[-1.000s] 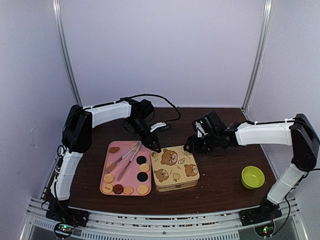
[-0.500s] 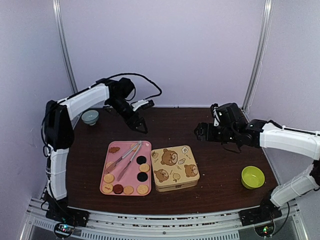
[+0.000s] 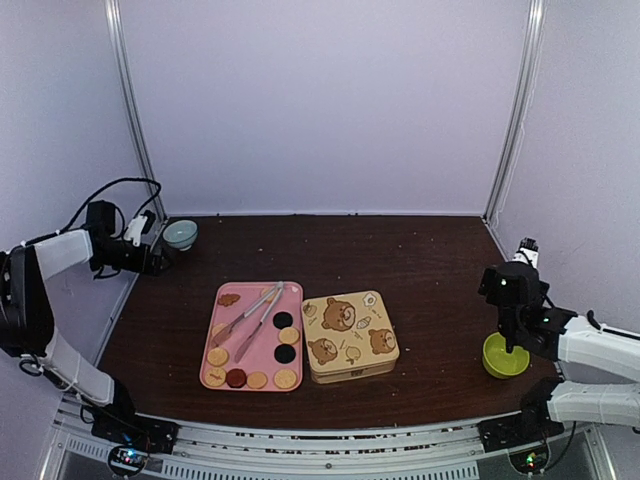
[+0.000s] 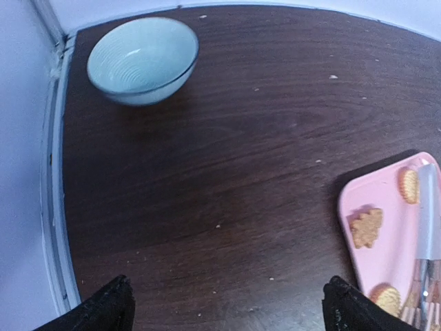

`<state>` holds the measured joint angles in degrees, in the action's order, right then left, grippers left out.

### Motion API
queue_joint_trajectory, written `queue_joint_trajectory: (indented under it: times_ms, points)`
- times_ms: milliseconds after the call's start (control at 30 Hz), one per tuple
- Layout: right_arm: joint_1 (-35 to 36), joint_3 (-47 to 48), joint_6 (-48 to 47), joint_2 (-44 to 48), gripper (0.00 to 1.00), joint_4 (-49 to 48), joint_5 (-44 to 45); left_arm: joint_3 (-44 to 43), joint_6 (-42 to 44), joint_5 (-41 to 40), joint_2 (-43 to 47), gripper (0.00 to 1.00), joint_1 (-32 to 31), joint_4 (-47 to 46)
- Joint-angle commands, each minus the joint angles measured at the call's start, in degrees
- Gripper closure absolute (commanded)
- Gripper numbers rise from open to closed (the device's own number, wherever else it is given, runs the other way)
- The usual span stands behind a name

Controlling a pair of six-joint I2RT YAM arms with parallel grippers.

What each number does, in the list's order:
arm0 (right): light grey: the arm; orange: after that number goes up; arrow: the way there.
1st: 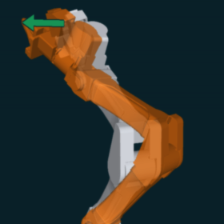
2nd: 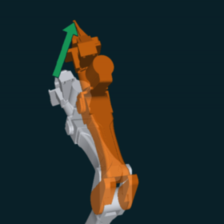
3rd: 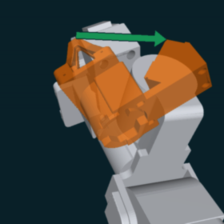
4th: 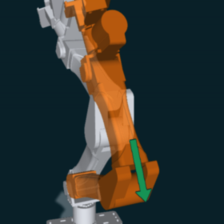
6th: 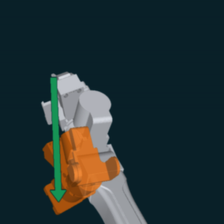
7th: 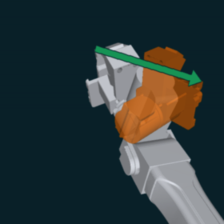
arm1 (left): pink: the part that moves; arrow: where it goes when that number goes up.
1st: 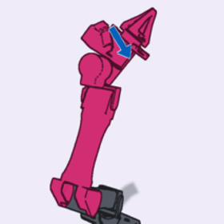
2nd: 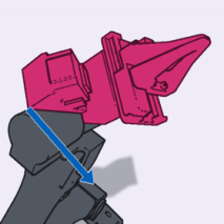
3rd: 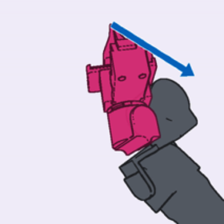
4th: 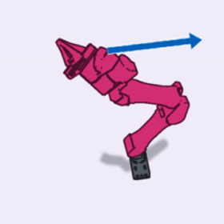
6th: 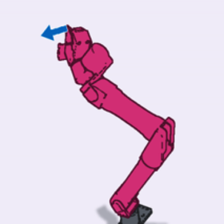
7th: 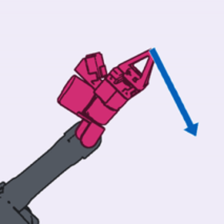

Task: Pack the cookies
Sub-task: Reset both arms

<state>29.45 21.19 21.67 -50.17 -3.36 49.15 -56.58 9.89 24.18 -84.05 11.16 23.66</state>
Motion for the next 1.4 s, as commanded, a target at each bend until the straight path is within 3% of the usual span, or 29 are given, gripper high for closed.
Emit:
queue_joint_trajectory:
  times_ms: [0,133,300,433,567,633,967,1000,1067,1100,1200,1367]
  points:
    - [-4.99,-0.22,-2.64,1.80,0.00,-8.72,4.03,10.91,-4.65,-1.50,5.03,0.02,1.29,-26.02]
    - [-7.20,-0.42,-8.80,-0.41,0.00,-13.09,3.57,21.75,-5.85,-4.99,8.36,0.02,1.24,-42.20]
    - [-8.49,-7.56,-14.12,-2.04,0.00,-29.78,2.64,32.50,-9.15,-3.55,9.77,0.02,1.26,-63.52]
    - [-10.61,-12.08,-14.00,-3.99,0.00,-39.98,2.13,30.77,-10.15,-2.76,7.92,0.02,1.25,-62.47]
    - [-12.84,-13.39,-14.90,-7.78,0.00,-46.35,0.28,31.62,-10.62,-3.66,4.70,0.02,1.02,-70.27]
    - [-14.14,-13.56,-15.39,-9.33,0.00,-49.42,-1.56,30.58,-10.35,-4.06,3.33,0.02,0.72,-69.35]
    - [-17.38,-11.88,-20.80,-23.85,0.00,-66.27,-15.07,34.36,-7.98,-16.10,4.55,0.02,-4.26,-73.91]
    - [-17.45,-11.19,-22.17,-24.81,0.00,-65.78,-20.10,34.73,-7.18,-18.49,4.17,0.02,-5.58,-74.23]
    - [-19.56,-11.29,-20.94,-26.57,0.00,-66.17,-24.31,38.34,-7.13,-19.93,1.95,0.02,-6.65,-83.71]
    - [-20.32,-11.64,-21.28,-28.45,0.00,-69.81,-25.14,37.44,-6.74,-20.06,2.81,0.02,-6.66,-80.14]
    - [-20.74,-8.33,-19.60,-27.68,0.00,-60.76,-25.33,37.20,-7.10,-20.46,2.64,0.02,-6.70,-80.15]
    - [-22.86,-7.62,-18.17,-27.67,0.00,-59.92,-27.79,37.42,-7.23,-20.55,2.34,0.02,-6.74,-81.38]
